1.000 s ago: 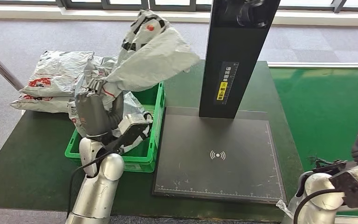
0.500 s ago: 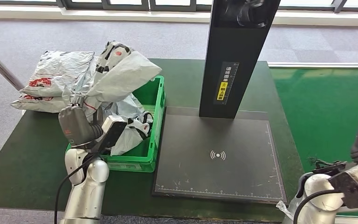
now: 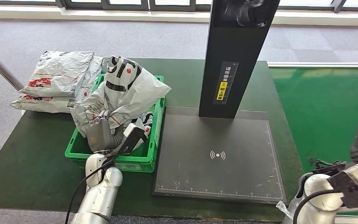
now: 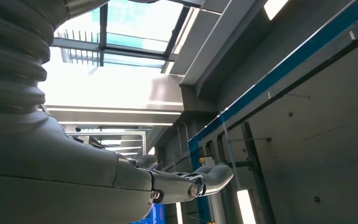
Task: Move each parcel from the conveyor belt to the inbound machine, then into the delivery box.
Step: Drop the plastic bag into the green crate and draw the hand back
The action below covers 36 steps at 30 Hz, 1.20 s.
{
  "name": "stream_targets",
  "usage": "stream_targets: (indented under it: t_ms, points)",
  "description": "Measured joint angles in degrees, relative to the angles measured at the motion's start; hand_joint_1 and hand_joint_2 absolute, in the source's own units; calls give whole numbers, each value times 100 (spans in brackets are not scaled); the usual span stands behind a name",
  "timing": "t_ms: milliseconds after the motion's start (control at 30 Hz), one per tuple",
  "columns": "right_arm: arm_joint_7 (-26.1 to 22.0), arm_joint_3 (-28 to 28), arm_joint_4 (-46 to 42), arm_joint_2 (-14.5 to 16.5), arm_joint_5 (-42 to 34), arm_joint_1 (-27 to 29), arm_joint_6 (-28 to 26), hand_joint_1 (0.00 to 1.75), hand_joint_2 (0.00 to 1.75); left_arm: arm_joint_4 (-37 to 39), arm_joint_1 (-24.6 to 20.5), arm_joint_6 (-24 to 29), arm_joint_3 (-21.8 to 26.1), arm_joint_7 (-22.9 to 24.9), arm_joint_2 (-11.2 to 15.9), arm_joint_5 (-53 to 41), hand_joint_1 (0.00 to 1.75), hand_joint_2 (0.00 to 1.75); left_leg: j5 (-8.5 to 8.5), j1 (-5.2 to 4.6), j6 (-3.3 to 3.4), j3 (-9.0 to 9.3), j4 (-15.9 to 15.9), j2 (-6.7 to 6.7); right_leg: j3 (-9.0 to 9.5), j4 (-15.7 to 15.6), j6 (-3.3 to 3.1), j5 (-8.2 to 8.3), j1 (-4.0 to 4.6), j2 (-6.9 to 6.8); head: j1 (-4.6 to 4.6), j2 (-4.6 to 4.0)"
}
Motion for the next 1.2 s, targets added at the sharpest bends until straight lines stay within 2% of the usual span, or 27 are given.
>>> stream_targets:
  t_ms: [100, 233, 400, 567, 867, 1200]
  points:
    - [0, 0, 11, 0, 13, 0, -1, 0, 175, 29, -12, 2, 79, -77, -12, 115, 0, 0, 0, 0, 0, 0, 0, 0, 0, 0, 0, 0, 0, 0, -1, 0]
    - [-1, 0, 16, 0, 32, 0, 1, 0, 175, -134, 14, 2, 138, -190, -15, 308, 0, 0, 0, 1, 0, -1, 0, 0, 1, 0, 0, 0, 1, 0, 0, 0]
    - [0, 0, 17, 0, 39, 2, -1, 0, 175, -855, 121, 8, 177, -581, -11, 845, 0, 0, 0, 1, 0, -2, 0, -2, 1, 0, 0, 0, 0, -2, -1, 0]
    - [0, 0, 17, 0, 39, 3, -1, 0, 175, -1280, 174, 9, 202, -646, 3, 913, 0, 0, 0, 1, 0, -3, 0, -5, 1, 0, 0, -1, 0, -4, 0, 0]
    - [0, 0, 17, 0, 39, 7, -1, 0, 175, -1579, 226, 9, 203, -685, 18, 1001, 0, 0, 0, 1, 0, -3, 0, -5, 2, 0, 0, 0, 1, -4, 0, 1]
    - [0, 0, 29, -2, 25, 9, -1, 0, 175, -2629, 547, 9, 162, -1115, 77, 1735, 0, 0, 0, 1, 0, -3, -1, -5, 1, 0, -2, -3, 1, -4, 0, 0]
